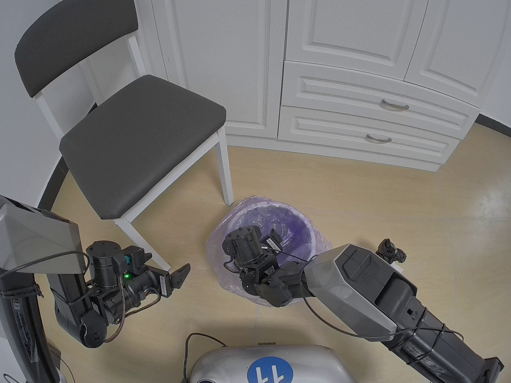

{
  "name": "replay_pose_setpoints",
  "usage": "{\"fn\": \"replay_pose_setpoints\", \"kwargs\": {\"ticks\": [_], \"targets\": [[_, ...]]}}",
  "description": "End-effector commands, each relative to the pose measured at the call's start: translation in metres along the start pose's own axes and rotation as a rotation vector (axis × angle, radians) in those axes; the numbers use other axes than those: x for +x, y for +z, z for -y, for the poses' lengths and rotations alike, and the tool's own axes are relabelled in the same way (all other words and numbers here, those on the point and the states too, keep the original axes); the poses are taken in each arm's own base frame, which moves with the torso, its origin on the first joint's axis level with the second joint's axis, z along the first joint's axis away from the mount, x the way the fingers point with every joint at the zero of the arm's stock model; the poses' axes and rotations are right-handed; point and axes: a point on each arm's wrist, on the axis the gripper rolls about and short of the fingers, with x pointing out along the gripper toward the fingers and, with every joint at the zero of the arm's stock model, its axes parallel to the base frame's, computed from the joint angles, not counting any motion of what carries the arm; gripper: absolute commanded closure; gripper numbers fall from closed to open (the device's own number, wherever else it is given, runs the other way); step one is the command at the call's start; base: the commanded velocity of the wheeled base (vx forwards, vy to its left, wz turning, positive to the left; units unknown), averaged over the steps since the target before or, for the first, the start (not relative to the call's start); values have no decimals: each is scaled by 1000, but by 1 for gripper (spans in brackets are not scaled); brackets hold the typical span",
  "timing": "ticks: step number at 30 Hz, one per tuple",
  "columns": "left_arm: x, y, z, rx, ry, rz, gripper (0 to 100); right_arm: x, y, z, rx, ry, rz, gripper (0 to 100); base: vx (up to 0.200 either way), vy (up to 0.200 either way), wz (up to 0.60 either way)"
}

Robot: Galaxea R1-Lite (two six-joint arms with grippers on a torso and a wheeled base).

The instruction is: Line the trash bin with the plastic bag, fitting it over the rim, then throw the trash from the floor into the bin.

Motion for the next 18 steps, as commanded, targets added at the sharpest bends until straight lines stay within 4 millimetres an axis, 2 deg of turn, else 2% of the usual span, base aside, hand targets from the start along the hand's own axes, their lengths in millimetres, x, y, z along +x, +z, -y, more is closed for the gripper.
{"fn": "replay_pose_setpoints", "kwargs": {"ticks": [1,11,18], "targets": [[1,0,0,0,0,-1,0,-6,8,0,4,3,16,0,0,0,0],[1,0,-1,-1,3,-1,0,-19,27,9,6,-7,49,0,0,0,0],[1,0,-1,-1,2,-1,0,-22,33,14,1,-22,56,0,0,0,0]]}}
